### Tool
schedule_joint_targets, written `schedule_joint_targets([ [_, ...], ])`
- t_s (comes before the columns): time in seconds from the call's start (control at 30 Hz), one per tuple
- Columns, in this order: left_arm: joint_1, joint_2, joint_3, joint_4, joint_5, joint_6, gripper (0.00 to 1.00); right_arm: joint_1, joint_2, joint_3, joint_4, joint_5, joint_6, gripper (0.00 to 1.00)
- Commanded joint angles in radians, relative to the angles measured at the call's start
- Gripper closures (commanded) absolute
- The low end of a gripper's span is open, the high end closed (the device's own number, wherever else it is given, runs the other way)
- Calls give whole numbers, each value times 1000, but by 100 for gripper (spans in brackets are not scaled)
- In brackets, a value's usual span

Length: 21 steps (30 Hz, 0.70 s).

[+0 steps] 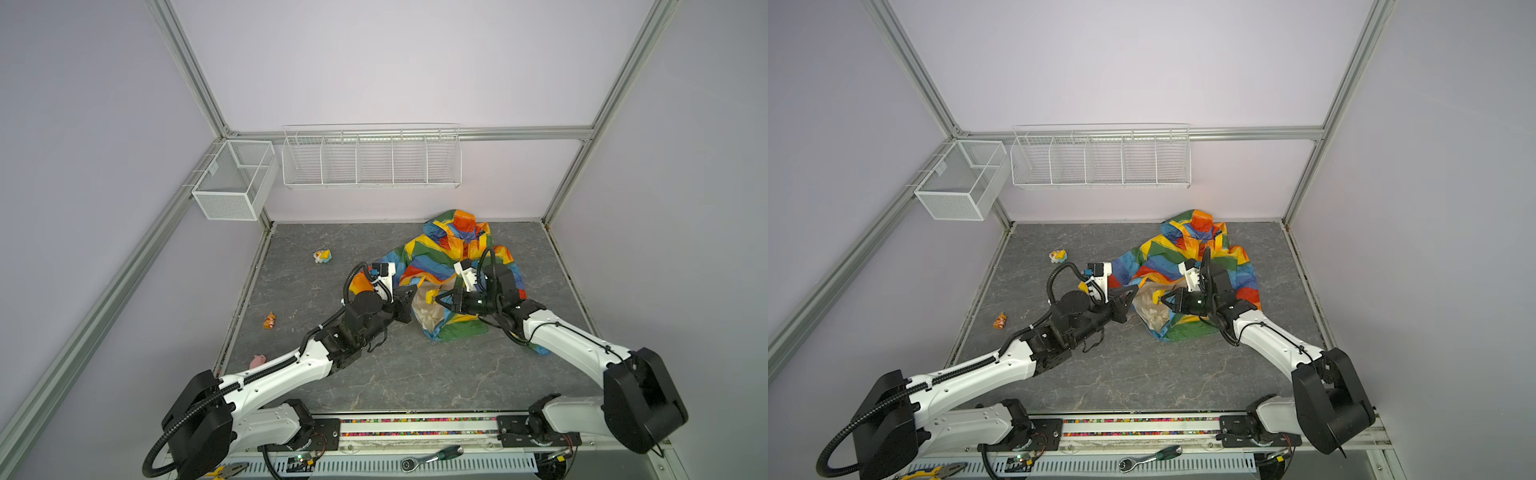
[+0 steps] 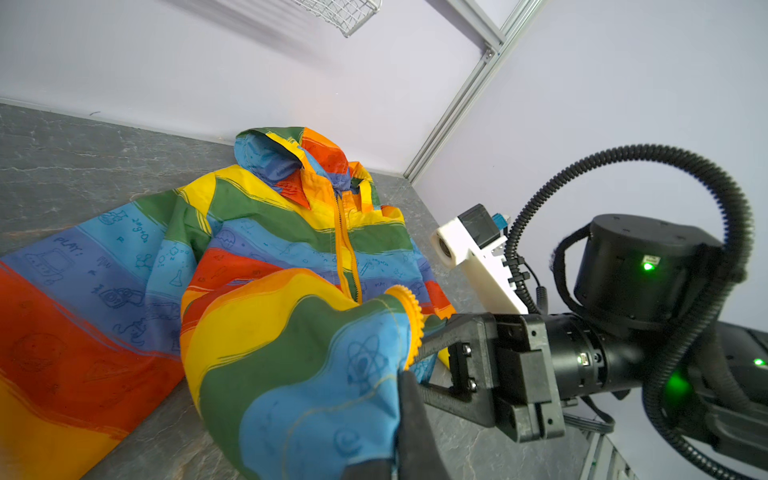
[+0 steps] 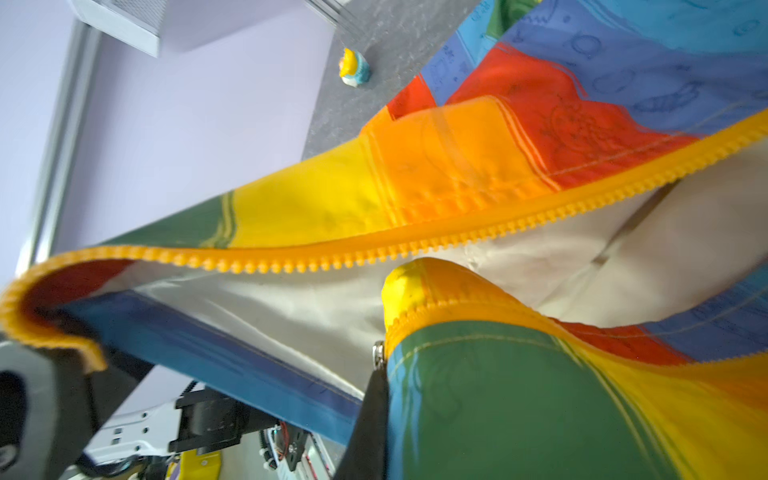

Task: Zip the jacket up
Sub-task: 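Lift the jacket hem upward with both grippers holding the zipper ends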

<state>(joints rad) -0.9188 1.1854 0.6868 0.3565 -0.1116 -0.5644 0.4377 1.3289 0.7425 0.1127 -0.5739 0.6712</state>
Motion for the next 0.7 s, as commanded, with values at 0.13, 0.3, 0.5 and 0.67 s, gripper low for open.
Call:
schedule_joint_targets([
  [0.13,4,98,-21,320,12,-64,100,-37,-43,-35,283,-170,115,94],
  [0.3,3,148,-23,458,1,-98,100,-42,-105,-48,325,-188,134,94],
  [0.5,3,204,-12,570,1,-157,100,-46,-151,-59,336,-197,135,94],
  [0.67,3,249,-15,687,13,-212,100,-48,-152,-66,386,-202,160,94],
])
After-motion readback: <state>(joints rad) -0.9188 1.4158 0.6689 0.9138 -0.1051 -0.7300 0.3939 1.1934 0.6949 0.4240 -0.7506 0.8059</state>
